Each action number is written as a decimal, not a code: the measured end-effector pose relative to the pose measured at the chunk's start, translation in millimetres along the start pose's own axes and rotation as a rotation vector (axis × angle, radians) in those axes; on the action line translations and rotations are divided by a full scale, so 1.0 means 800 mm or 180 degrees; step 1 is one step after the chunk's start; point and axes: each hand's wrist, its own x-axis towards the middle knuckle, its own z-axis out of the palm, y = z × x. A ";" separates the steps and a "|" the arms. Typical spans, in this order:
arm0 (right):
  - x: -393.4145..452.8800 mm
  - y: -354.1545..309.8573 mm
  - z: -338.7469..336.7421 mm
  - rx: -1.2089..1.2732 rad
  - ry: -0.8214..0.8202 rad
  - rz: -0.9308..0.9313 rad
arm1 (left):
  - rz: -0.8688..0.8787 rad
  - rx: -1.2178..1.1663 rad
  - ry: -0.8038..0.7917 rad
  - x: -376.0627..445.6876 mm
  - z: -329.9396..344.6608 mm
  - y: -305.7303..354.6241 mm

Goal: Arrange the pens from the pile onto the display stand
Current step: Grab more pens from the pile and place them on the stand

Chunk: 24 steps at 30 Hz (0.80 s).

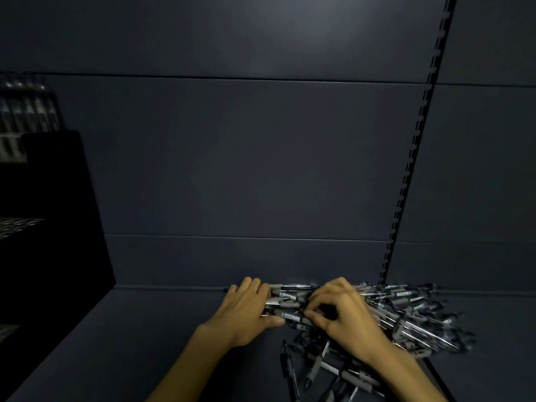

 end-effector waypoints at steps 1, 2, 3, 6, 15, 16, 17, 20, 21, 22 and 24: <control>-0.001 0.001 0.002 -0.0044 0.0022 -0.0013 | 0.0004 0.0022 0.0019 0.000 -0.001 0.002; -0.002 0.001 0.004 -0.0079 0.0049 -0.0027 | -0.0003 0.0030 0.0029 0.000 -0.002 0.004; -0.003 0.002 0.005 -0.0098 0.0069 -0.0038 | -0.0014 0.0035 0.0027 0.000 -0.003 0.006; -0.003 0.002 0.008 -0.0127 0.0039 -0.0081 | -0.0008 0.0186 0.0033 -0.001 -0.006 0.010; -0.003 -0.003 0.004 -0.0210 -0.0036 -0.0051 | 0.0121 0.0679 0.0256 -0.003 -0.006 0.014; -0.003 -0.002 0.005 -0.0248 -0.0061 -0.0056 | 0.0113 0.0701 0.0271 -0.004 -0.006 0.014; -0.003 -0.002 0.005 -0.0270 -0.0095 -0.0056 | 0.0097 0.0726 0.0262 -0.004 -0.006 0.015; -0.003 0.000 0.006 -0.0287 -0.0167 -0.0054 | 0.0070 0.0810 0.0114 -0.005 -0.007 0.017; -0.003 0.001 0.006 -0.0282 -0.0167 -0.0059 | 0.0062 0.0824 0.0063 -0.005 -0.008 0.018; -0.002 0.001 0.006 -0.0269 -0.0152 -0.0068 | 0.0051 0.0820 0.0030 -0.006 -0.009 0.019; -0.002 0.001 0.006 -0.0245 -0.0113 -0.0085 | 0.0039 0.0803 0.0001 -0.008 -0.010 0.021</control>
